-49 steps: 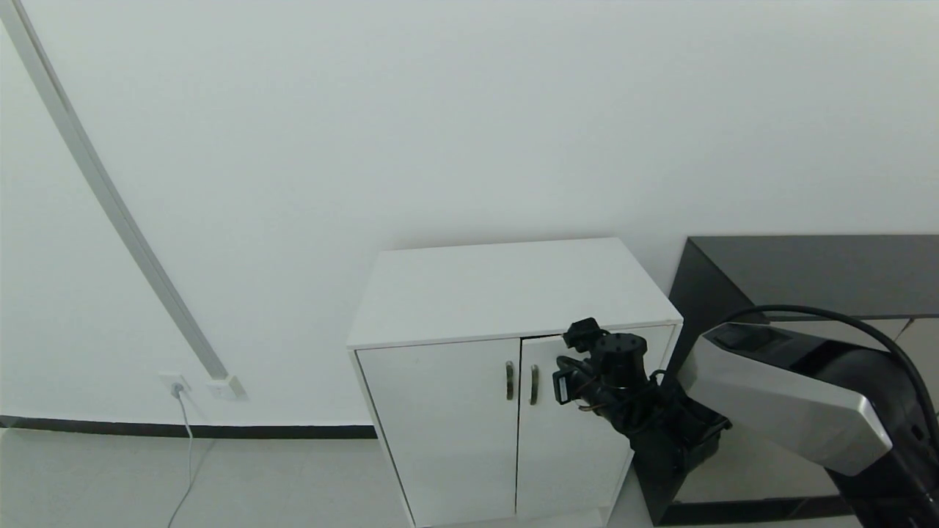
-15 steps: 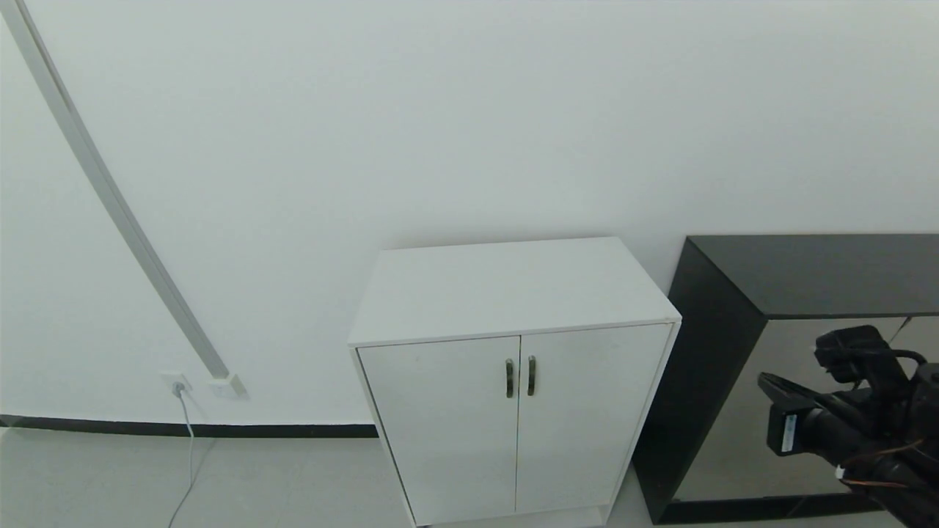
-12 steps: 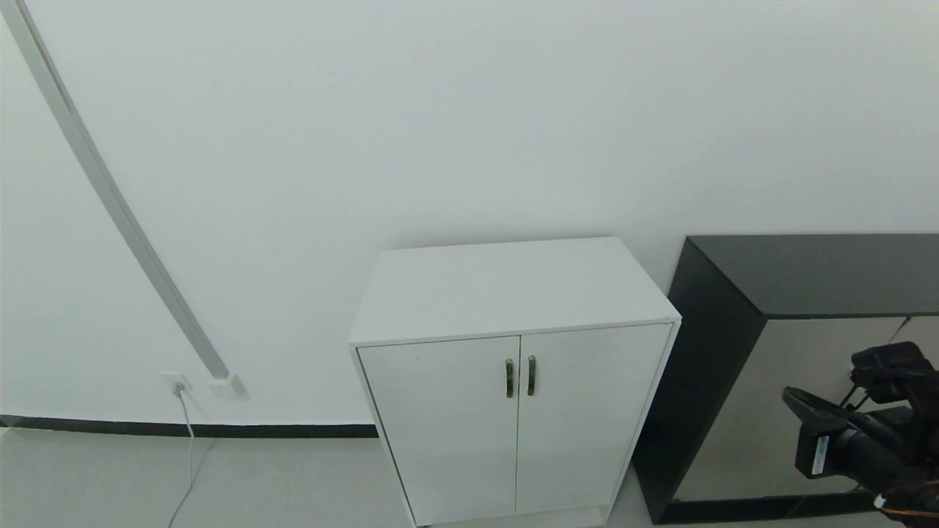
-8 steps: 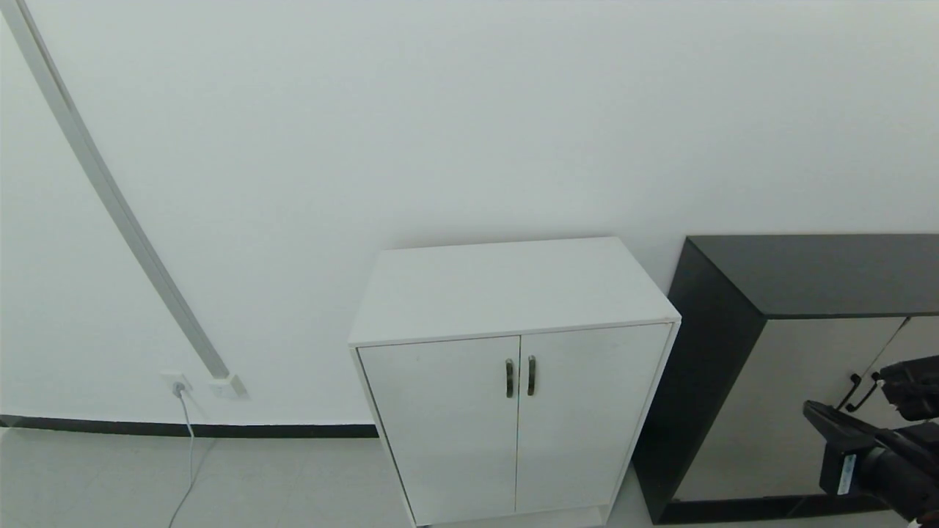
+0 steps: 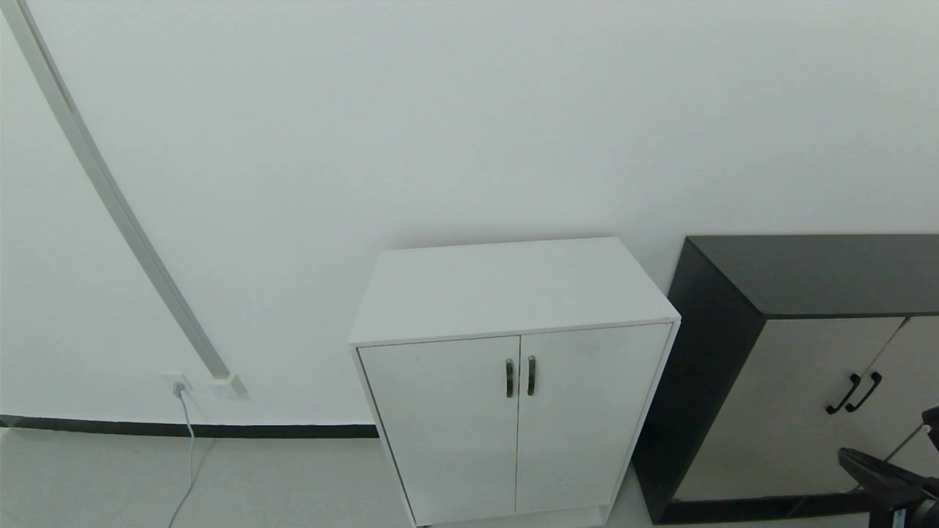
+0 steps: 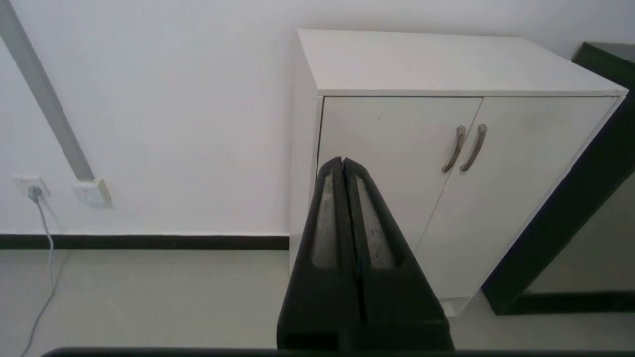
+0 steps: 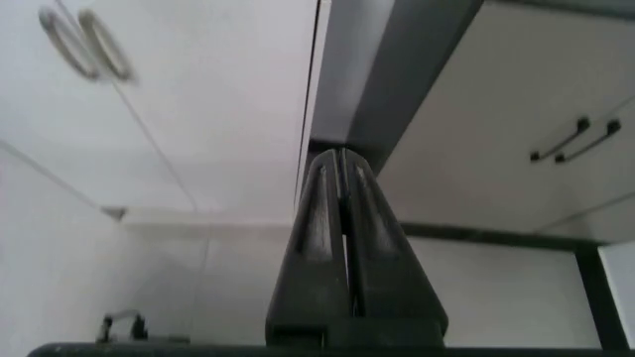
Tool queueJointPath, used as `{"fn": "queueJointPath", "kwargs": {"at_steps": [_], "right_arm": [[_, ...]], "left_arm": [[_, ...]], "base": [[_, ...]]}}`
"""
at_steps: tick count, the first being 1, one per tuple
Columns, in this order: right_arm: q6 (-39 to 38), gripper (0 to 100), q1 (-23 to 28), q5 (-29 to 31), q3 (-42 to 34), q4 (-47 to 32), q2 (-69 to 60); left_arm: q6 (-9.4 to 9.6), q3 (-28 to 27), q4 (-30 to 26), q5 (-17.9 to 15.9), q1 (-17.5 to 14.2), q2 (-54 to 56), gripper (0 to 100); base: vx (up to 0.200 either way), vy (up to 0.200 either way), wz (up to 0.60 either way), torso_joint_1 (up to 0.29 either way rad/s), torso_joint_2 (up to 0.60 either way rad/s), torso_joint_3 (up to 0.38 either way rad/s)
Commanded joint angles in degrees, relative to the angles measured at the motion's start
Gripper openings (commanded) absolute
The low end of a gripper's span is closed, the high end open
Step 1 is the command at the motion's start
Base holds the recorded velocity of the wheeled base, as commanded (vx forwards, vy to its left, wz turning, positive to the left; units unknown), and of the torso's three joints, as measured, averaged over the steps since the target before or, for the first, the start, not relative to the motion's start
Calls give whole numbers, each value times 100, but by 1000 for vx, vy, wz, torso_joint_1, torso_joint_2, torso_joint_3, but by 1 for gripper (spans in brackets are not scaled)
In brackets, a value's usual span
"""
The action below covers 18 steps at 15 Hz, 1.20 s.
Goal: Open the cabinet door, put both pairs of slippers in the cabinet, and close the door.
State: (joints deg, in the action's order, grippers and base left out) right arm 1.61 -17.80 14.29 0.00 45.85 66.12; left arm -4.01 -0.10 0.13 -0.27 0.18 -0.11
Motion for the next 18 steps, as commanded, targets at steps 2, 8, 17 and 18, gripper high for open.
{"fn": "queueJointPath", "kwargs": {"at_steps": [2, 8, 17, 18], "right_arm": [[-12, 0, -22, -22, 0, -551, -609], [15, 0, -31, -488, 0, -2405, -2341], [50, 0, -57, -1209, 0, -3908, -3800], [50, 0, -57, -1235, 18, -3908, -3791]], "left_arm": [[-3, 1, -5, 0, -1, 2, 0], [-3, 1, 4, -8, -1, 2, 0], [-3, 1, 4, -8, -1, 2, 0], [-3, 1, -5, -8, -1, 2, 0]], "base": [[0, 0, 0, 0, 0, 0], [0, 0, 0, 0, 0, 0], [0, 0, 0, 0, 0, 0], [0, 0, 0, 0, 0, 0]]}}
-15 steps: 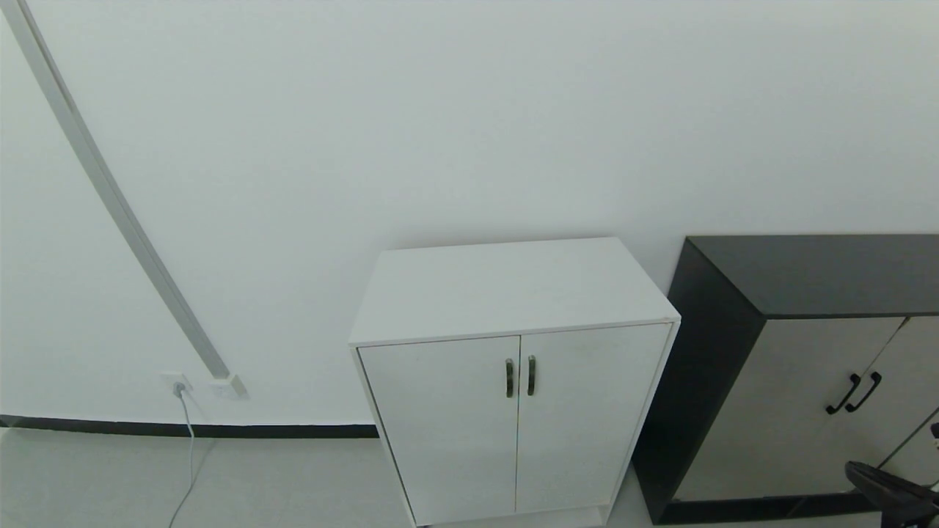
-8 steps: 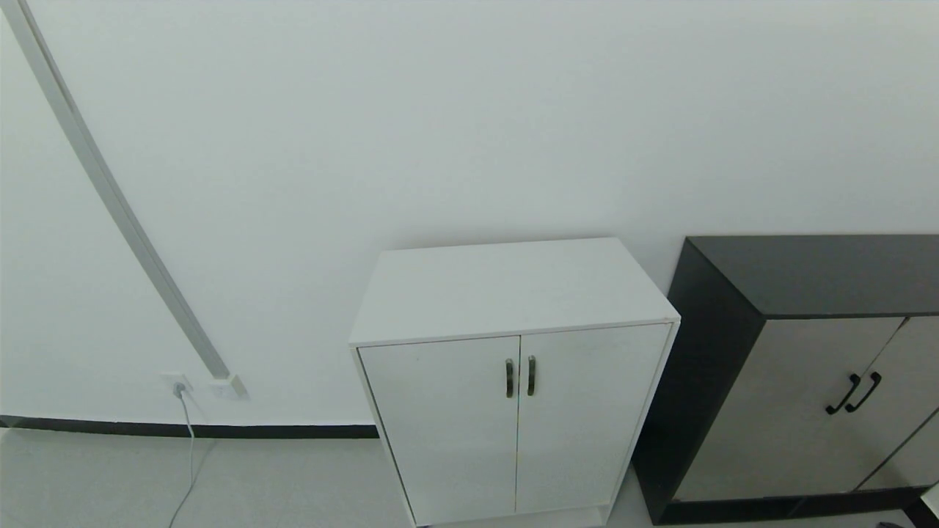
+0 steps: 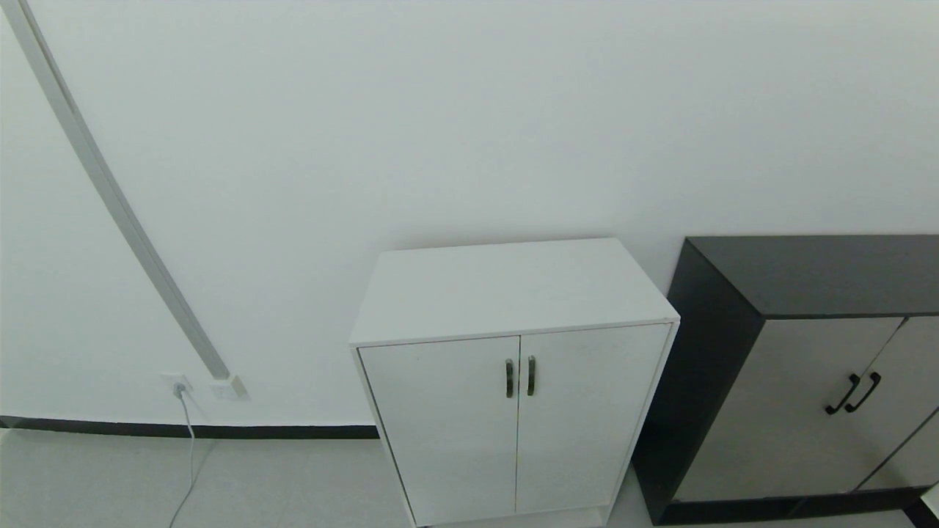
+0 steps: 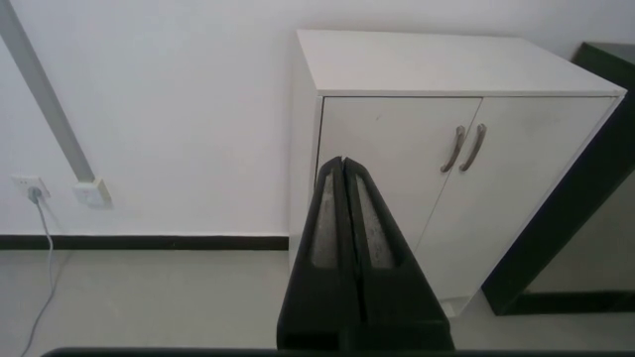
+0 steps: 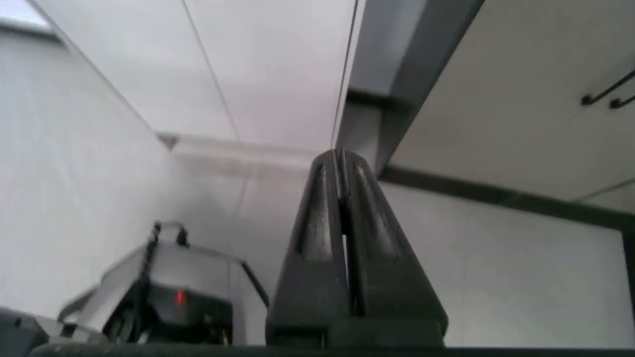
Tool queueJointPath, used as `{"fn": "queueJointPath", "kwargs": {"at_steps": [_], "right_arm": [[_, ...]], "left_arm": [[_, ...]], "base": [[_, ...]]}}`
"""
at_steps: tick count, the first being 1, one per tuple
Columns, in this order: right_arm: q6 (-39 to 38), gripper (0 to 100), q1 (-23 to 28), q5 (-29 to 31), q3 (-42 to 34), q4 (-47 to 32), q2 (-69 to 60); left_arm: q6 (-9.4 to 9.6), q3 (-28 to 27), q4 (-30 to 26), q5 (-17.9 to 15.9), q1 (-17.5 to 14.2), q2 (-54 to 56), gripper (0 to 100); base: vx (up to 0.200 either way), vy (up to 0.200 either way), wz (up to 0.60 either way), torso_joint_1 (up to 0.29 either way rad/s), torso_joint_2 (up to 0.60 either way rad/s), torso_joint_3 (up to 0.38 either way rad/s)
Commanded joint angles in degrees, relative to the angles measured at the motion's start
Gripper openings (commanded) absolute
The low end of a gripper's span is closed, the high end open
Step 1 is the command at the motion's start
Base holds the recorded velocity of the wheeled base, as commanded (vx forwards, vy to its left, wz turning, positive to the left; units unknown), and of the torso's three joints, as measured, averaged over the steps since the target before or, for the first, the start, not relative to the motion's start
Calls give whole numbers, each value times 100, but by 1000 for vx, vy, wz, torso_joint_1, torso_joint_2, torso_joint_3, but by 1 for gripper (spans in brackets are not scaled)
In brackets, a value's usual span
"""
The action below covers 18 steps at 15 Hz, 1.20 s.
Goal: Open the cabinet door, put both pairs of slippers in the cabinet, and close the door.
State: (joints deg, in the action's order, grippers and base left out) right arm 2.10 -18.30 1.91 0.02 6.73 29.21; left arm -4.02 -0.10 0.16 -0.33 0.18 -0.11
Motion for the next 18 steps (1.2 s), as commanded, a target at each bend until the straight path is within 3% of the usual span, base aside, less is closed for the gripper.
{"fn": "queueJointPath", "kwargs": {"at_steps": [1, 10, 15, 18], "right_arm": [[1, 0, -7, 2, 24, 4, -100], [107, 0, -25, -429, 6, -690, -592], [107, 0, 1021, -429, 6, -690, -1497], [107, 0, 1329, -429, 6, -690, -1980]], "left_arm": [[-2, 1, 2, -2, -1, 2, 0], [-2, 1, 2, -2, -1, 2, 0], [-2, 1, 2, -2, -1, 2, 0], [-2, 1, 2, -2, -1, 2, 0]], "base": [[0, 0, 0, 0, 0, 0], [0, 0, 0, 0, 0, 0], [0, 0, 0, 0, 0, 0], [0, 0, 0, 0, 0, 0]]}}
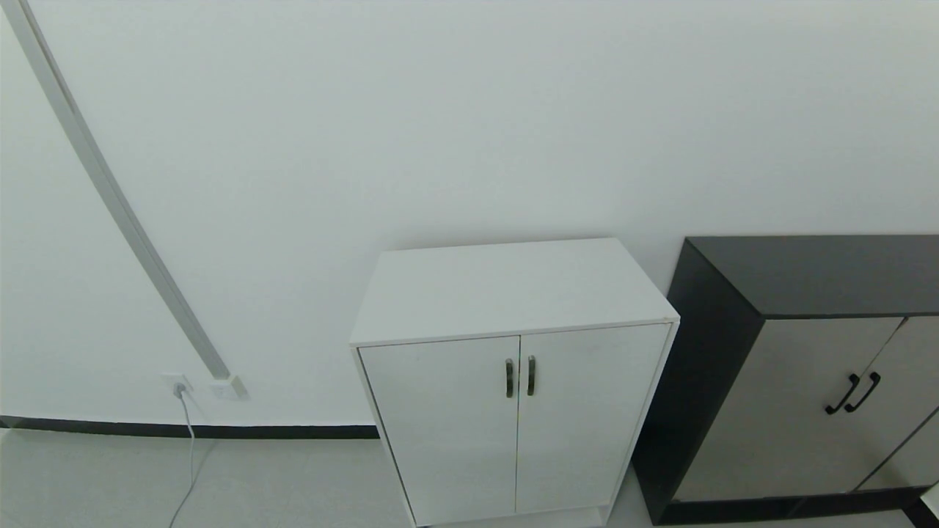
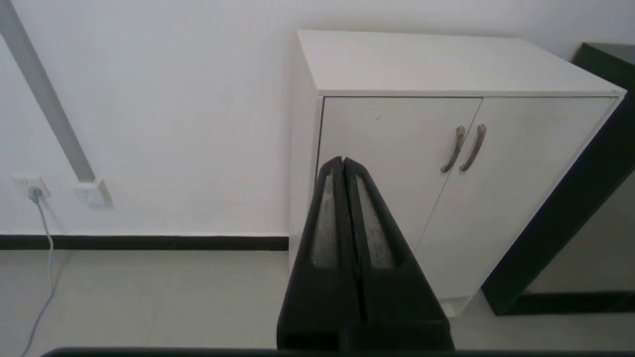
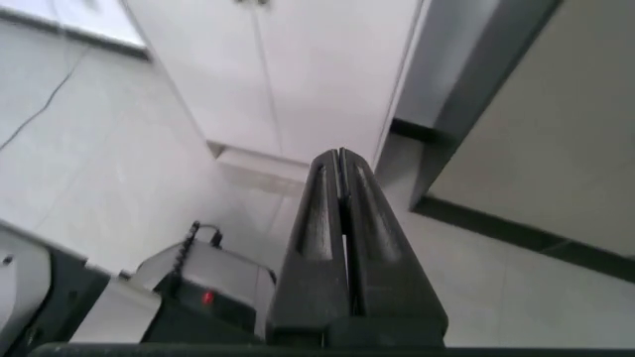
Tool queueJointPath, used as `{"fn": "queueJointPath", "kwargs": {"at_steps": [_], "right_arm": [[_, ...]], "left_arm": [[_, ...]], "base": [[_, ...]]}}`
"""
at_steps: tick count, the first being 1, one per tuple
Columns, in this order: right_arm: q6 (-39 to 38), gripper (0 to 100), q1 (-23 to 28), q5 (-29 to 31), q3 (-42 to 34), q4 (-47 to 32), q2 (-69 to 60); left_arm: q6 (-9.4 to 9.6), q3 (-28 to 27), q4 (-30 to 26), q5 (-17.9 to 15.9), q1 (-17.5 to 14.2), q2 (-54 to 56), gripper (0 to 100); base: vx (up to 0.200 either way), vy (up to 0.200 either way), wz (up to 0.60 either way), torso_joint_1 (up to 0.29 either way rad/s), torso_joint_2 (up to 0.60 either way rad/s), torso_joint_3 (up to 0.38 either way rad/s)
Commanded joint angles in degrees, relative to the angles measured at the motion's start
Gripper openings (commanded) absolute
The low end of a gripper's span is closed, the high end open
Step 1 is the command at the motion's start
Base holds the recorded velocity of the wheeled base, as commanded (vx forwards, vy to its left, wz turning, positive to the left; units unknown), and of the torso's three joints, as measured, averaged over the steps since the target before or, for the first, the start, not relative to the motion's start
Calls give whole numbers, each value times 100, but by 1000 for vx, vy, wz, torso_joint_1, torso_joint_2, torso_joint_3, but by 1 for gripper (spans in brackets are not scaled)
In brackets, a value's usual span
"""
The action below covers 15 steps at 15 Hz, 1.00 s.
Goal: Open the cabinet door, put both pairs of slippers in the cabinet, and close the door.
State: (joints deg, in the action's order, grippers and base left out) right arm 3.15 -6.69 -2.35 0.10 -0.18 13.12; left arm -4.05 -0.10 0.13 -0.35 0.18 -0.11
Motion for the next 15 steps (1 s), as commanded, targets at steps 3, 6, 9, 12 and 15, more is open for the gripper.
{"fn": "queueJointPath", "kwargs": {"at_steps": [3, 6, 9, 12, 15], "right_arm": [[2, 0, 388, -2, -10, 1, -688], [-24, 0, 520, -2, -10, 9, -995], [-51, 0, 652, -20, -10, 1, -1312], [-165, 0, 652, 33, -10, 9, -1312], [-534, 0, 652, 253, -10, 53, -1312]], "left_arm": [[-8, 1, -5, 0, -1, 2, 0], [-8, 1, 4, 0, -1, 2, 0], [-8, 1, 4, 0, -1, 2, 0], [-8, 1, 4, 0, -1, 2, 0], [-8, 1, 4, 0, -1, 2, 0]], "base": [[0, 0, 0, 0, 0, 0], [0, 0, 0, 0, 0, 0], [0, 0, 0, 0, 0, 0], [0, 0, 0, 0, 0, 0], [0, 0, 0, 0, 0, 0]]}}
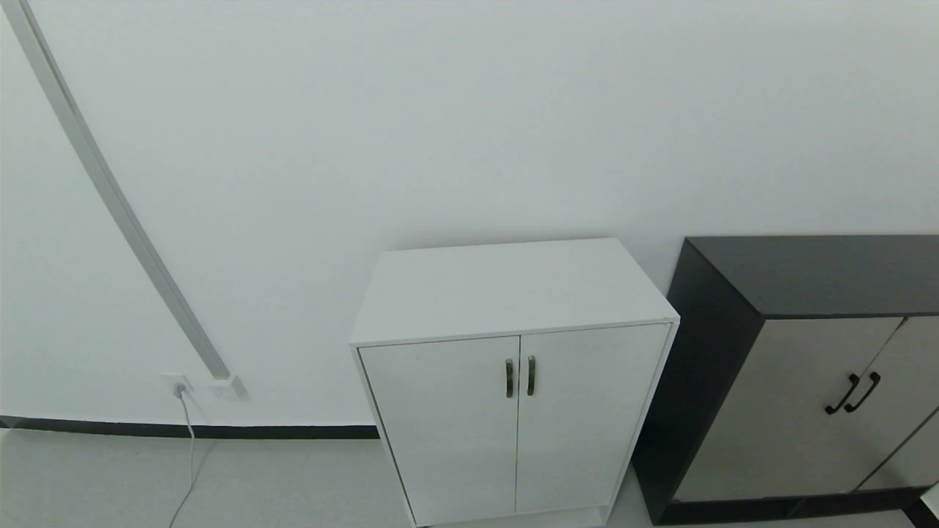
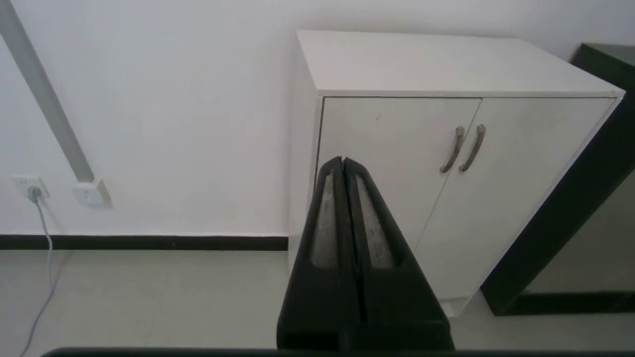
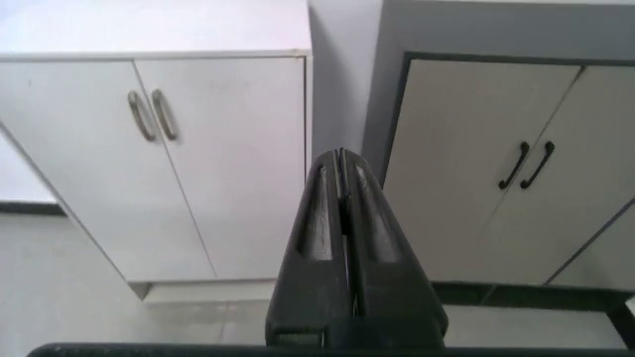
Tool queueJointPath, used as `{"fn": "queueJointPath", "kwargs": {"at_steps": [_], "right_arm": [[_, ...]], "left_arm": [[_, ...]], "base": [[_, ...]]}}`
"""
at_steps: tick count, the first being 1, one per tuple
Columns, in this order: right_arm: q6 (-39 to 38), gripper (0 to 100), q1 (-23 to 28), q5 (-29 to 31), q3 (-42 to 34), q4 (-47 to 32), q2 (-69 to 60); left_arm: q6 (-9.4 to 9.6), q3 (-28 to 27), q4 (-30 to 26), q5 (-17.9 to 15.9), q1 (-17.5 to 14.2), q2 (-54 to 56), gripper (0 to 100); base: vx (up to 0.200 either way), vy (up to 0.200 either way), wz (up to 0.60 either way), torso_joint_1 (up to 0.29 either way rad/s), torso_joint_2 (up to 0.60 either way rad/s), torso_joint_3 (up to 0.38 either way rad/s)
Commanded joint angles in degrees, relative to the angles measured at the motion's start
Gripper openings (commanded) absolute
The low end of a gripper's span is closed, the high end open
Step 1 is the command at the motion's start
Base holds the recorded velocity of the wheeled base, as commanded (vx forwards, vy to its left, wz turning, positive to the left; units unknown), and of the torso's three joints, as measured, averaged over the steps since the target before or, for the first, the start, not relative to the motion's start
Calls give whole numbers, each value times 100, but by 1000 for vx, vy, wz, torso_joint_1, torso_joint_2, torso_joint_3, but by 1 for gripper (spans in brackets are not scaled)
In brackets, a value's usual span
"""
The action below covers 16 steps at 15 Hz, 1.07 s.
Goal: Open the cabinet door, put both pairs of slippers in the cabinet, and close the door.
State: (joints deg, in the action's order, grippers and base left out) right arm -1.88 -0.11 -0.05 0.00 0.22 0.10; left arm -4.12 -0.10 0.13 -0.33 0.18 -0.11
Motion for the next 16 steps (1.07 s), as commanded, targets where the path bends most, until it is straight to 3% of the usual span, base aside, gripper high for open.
{"fn": "queueJointPath", "kwargs": {"at_steps": [1, 16], "right_arm": [[-50, 0, -7, 40, 0, 22, -10], [12, 0, 2, 22, 0, 13, -10]], "left_arm": [[8, 1, 4, -2, -1, 2, 0], [8, 1, 4, -11, -1, 2, 0]], "base": [[0, 0, 0, 0, 0, 0], [0, 0, 0, 0, 0, 0]]}}
